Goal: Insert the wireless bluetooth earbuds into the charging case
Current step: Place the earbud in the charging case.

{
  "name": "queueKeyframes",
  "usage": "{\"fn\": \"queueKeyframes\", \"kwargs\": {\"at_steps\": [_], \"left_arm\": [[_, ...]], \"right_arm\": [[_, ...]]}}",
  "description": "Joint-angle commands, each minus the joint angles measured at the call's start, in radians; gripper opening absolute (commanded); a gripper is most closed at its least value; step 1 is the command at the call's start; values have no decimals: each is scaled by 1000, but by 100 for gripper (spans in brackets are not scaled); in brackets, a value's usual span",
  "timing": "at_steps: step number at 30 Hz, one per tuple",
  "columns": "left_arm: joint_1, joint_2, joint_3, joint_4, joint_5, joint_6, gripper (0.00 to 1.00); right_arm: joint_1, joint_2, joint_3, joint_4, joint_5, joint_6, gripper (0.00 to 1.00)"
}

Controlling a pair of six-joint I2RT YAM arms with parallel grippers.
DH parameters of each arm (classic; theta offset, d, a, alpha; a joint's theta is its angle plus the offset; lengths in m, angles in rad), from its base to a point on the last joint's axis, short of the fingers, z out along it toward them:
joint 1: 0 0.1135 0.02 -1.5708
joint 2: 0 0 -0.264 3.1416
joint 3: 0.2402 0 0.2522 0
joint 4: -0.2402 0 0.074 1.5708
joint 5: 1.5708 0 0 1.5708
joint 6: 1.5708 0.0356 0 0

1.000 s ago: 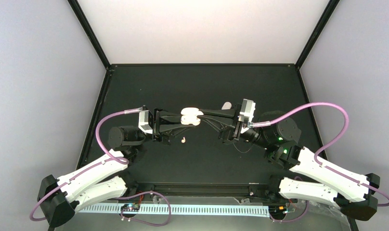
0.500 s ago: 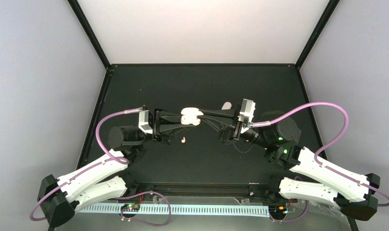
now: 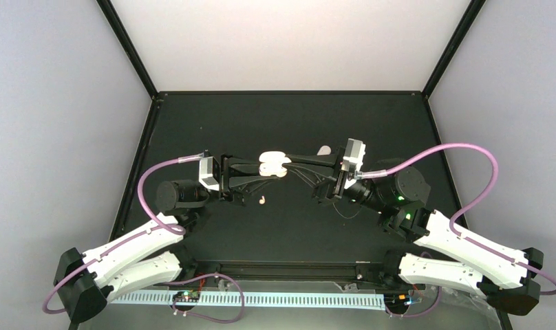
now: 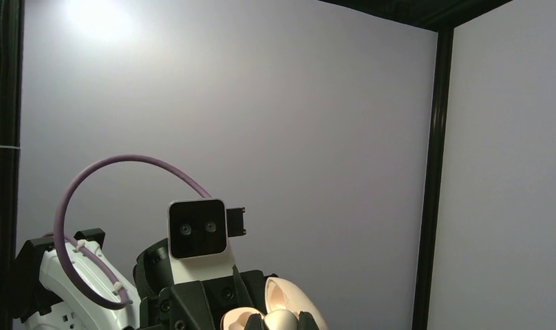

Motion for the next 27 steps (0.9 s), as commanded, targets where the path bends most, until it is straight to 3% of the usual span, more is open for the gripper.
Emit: {"fn": "queueKeyframes", "kwargs": {"at_steps": [1,12,19,27], "left_arm": [[-11,5,53,77,-25,30,2],[-22,22,62,92,-39,40,1],[-27,21,59,81,-40,48,2],[-31,19,51,63,-49,60,2]], "right_arm": [[6,-11,7,-10,39,16,1],[6,-19,7,-25,67,23,2],[6,-25,7,-24,72,30,23],[6,-42,9,-25,76,36,35]]}}
